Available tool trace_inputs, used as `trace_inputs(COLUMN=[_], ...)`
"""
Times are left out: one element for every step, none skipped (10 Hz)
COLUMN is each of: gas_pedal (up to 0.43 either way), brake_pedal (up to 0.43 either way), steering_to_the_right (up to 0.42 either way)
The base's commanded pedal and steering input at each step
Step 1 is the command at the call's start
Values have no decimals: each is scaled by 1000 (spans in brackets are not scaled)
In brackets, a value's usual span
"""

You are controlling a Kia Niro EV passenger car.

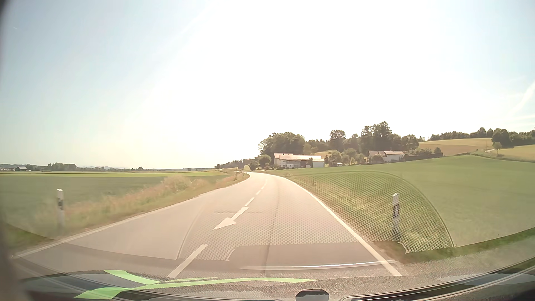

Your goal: Follow the waypoints while adhering to traffic rules and regulations

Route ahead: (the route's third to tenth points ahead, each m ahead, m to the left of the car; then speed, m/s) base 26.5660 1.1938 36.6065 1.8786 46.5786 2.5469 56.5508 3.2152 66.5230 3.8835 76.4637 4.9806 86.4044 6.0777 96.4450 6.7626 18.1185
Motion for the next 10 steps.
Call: trace_inputs(gas_pedal=[311,311,311,311,311,311,311,311,311,311], brake_pedal=[0,0,0,0,0,0,0,0,0,0], steering_to_the_right=[-11,-11,-10,-10,-7,-5,-5,-4,-5,-5])
